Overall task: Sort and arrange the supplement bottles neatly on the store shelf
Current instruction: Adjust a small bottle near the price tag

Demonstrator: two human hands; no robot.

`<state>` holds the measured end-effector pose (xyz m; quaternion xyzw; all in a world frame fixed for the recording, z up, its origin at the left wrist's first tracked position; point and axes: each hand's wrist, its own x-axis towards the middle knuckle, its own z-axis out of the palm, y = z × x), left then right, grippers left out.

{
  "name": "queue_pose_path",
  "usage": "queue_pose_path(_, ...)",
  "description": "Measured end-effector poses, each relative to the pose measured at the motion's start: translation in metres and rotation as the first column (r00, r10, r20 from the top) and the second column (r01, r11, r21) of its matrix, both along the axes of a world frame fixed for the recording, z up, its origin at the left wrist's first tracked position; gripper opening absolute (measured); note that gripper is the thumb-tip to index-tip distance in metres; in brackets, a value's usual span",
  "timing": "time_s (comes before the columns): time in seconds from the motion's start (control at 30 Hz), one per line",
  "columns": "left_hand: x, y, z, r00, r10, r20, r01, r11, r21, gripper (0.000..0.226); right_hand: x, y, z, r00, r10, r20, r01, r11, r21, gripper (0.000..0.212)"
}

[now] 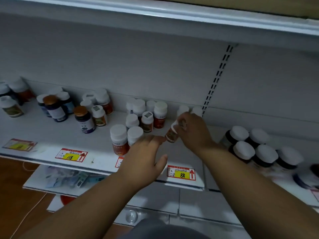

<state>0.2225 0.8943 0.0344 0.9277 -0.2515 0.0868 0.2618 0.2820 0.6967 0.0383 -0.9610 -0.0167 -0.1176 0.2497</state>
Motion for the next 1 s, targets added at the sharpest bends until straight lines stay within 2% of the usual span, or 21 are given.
queue_pose_path(0.13, -0.001, 0.017, 0.004, 0.997, -0.070, 0.013, 0.071, 0.993, -0.092, 0.044, -0.036, 0.012, 0.032, 0.988, -0.131, -0.076, 0.150, 0.924, 0.352, 0.013)
queue_pose_path(0.27, -0.012, 0.027, 0.004, 0.993, -0.115, 0.032, 0.120, 0.966, -0.231, 0.041, -0.072, 0.029, 0.049, 0.982, -0.168, -0.086, 0.186, 0.796, 0.577, 0.007)
queue_pose_path(0.37, -0.023, 0.032, 0.005, 0.986, -0.165, 0.011, 0.160, 0.930, -0.330, 0.047, -0.096, 0.040, 0.056, 0.983, -0.160, -0.094, 0.182, 0.730, 0.659, 0.007)
queue_pose_path(0.5, -0.031, 0.037, 0.011, 0.977, -0.212, 0.023, 0.203, 0.893, -0.402, 0.051, -0.113, 0.049, 0.068, 0.987, -0.150, -0.062, 0.151, 0.699, 0.699, 0.010)
queue_pose_path(0.6, -0.032, 0.037, 0.012, 0.977, -0.212, 0.027, 0.206, 0.901, -0.383, 0.050, -0.115, 0.049, 0.071, 0.991, -0.130, -0.040, 0.122, 0.720, 0.683, 0.011)
queue_pose_path(0.67, -0.030, 0.035, 0.009, 0.982, -0.190, 0.006, 0.181, 0.920, -0.348, 0.050, -0.111, 0.044, 0.068, 0.991, -0.128, -0.024, 0.115, 0.770, 0.628, 0.007)
queue_pose_path(0.77, -0.026, 0.028, -0.005, 0.989, -0.137, -0.057, 0.117, 0.956, -0.269, 0.046, -0.095, 0.035, 0.050, 0.992, -0.120, -0.037, 0.125, 0.911, 0.392, 0.015)
queue_pose_path(0.83, -0.024, 0.022, -0.017, 0.987, -0.111, -0.118, 0.084, 0.973, -0.214, 0.042, -0.081, 0.031, 0.030, 0.995, -0.084, -0.048, 0.092, 0.972, 0.218, 0.024)
queue_pose_path(0.9, -0.021, 0.017, -0.026, 0.978, -0.105, -0.179, 0.074, 0.983, -0.170, 0.041, -0.069, 0.029, 0.010, 0.997, -0.033, -0.067, 0.042, 0.988, 0.146, 0.025)
queue_pose_path(1.0, -0.017, 0.009, -0.032, 0.972, -0.102, -0.212, 0.071, 0.986, -0.148, 0.035, -0.055, 0.027, -0.010, 0.992, 0.049, -0.120, -0.033, 0.990, 0.137, 0.022)
